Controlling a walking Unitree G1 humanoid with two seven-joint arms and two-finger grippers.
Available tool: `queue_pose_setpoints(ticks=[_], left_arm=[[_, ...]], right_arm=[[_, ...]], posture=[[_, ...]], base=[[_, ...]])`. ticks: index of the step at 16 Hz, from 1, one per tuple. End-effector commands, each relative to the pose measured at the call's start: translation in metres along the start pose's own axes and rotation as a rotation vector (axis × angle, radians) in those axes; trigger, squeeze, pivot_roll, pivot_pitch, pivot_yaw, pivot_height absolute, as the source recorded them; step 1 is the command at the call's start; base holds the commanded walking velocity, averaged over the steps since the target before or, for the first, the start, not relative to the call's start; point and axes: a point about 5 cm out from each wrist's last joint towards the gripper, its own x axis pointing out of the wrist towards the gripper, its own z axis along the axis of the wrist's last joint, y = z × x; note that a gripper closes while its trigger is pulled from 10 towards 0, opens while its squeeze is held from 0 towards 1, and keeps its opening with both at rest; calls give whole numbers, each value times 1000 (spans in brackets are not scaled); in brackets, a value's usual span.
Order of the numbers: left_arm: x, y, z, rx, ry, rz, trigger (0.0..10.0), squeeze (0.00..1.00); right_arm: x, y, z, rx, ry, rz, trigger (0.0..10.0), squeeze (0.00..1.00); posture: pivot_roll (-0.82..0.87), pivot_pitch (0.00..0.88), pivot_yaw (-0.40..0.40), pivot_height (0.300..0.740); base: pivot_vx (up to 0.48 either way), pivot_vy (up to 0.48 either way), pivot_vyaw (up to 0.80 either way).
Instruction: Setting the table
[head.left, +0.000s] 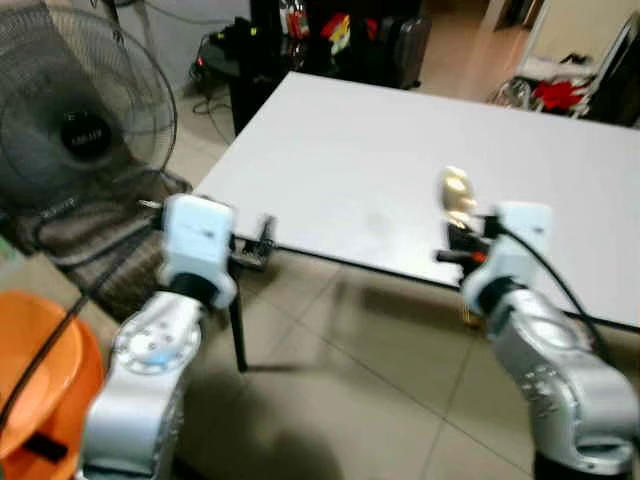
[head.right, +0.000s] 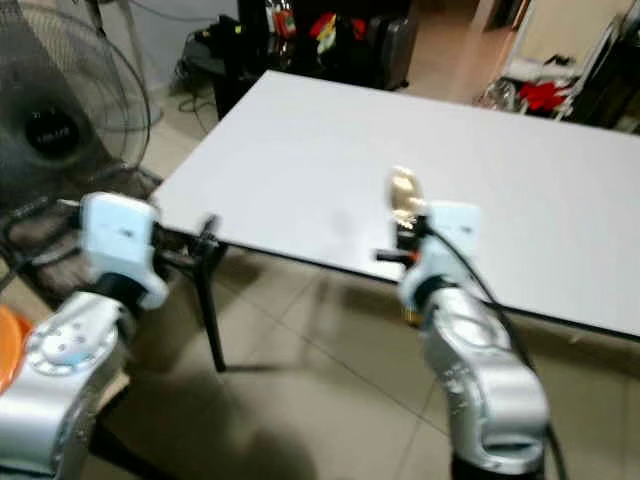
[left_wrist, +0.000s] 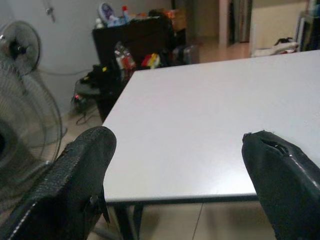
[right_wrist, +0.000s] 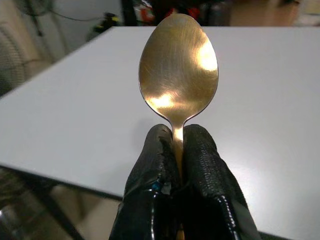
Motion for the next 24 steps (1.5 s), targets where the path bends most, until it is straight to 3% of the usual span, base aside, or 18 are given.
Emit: queue_pose_setpoints(ticks=[1, 6, 13, 19, 24], left_arm=[[-2, 5, -1, 13, 3, 18, 10000, 0], [-2, 2, -3, 11, 6, 14, 10000, 0], [-1, 4, -3, 32, 6, 1, 10000, 0], [-1, 5, -3, 38, 2, -4, 10000, 0], [0, 1, -4, 64, 11, -88, 10000, 0]], right_arm=[[0, 4, 2, -5, 1, 19, 10000, 0], [8, 5, 3, -31, 11, 27, 10000, 0], [36, 19, -10, -21, 112, 46, 10000, 0], [43, 25, -14, -17, 125, 52, 10000, 0], [57, 30, -26, -16, 215, 27, 10000, 0]], posture=[[-53, 62, -44, 740], [-47, 58, -53, 740], [-27, 49, -55, 740], [-26, 46, -53, 740], [-27, 50, -44, 740]], base=[[345, 0, -788], [343, 0, -158], [335, 0, 0], [326, 0, 0], [112, 0, 0]])
